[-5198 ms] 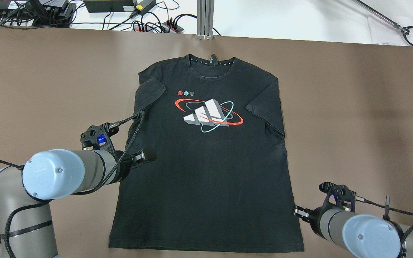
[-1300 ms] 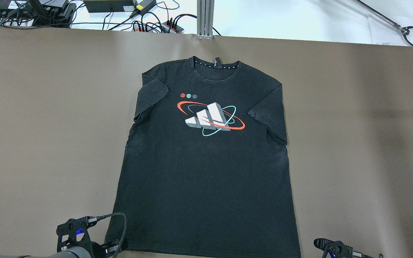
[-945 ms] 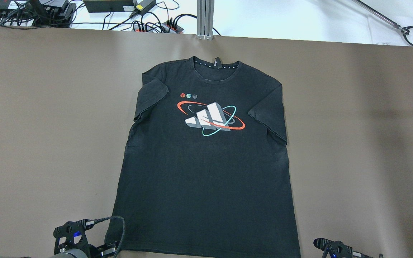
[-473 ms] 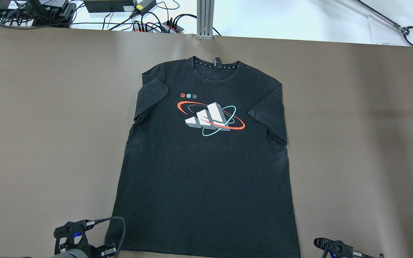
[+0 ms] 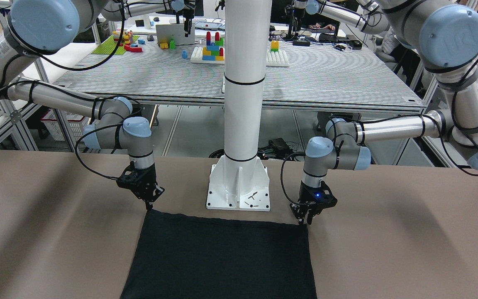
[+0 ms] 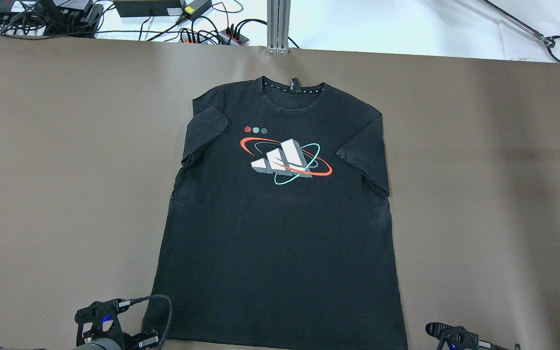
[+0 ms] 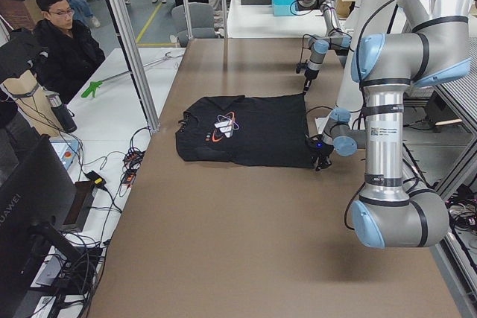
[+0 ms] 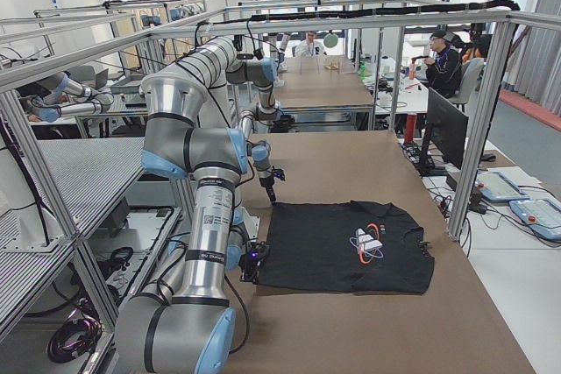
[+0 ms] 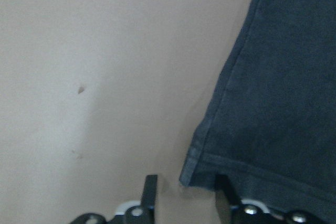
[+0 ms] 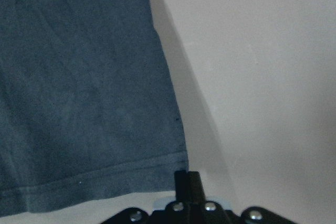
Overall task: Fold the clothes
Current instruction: 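Grasp the two hem corners nearest the robot with both grippers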
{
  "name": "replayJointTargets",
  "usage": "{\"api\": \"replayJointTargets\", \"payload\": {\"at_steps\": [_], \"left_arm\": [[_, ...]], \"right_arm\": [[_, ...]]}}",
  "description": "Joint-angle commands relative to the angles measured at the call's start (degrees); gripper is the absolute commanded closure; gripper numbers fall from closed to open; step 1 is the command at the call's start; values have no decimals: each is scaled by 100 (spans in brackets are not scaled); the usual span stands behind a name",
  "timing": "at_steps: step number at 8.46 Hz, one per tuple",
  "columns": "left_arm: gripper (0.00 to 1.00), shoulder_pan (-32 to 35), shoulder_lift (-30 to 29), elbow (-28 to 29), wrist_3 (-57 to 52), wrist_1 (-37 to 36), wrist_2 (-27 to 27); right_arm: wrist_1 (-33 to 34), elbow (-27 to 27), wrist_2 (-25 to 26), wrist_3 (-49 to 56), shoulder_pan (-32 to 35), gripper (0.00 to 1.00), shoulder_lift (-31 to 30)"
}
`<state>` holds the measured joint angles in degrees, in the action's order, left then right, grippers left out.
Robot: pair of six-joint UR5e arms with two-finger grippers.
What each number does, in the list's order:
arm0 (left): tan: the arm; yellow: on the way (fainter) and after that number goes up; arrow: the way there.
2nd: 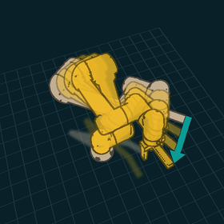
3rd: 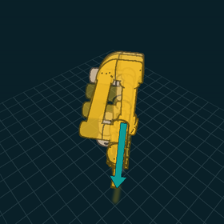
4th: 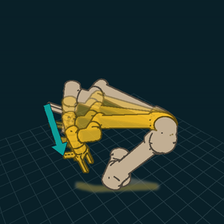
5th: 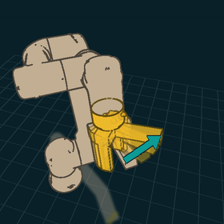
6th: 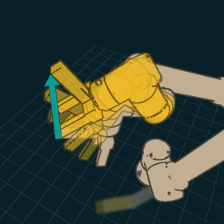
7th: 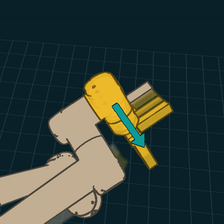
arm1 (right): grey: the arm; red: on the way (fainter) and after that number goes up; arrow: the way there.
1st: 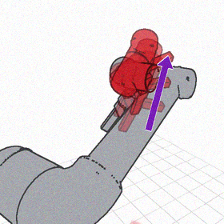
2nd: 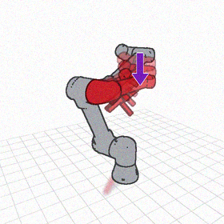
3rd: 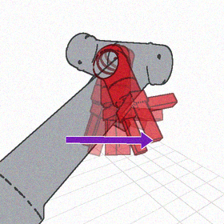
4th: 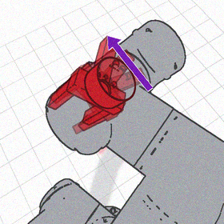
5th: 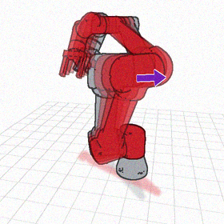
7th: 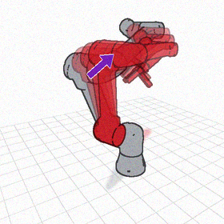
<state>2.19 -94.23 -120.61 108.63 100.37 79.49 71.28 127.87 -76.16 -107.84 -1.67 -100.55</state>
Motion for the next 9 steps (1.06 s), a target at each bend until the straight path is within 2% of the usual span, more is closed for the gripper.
{"api": "replayJointTargets", "payload": {"at_steps": [1, 2, 9], "left_arm": [[89, 0, -16, 28, 0, 9, 14], [100, 0, -16, 2, 0, 9, 32], [100, 62, 133, -1051, -8, -96, 172]], "right_arm": [[0, 2, 5, 0, 9, 100, 0], [0, 2, 5, 8, 9, 100, -9], [9, 598, -39, 9, 9, 100, -404]]}}
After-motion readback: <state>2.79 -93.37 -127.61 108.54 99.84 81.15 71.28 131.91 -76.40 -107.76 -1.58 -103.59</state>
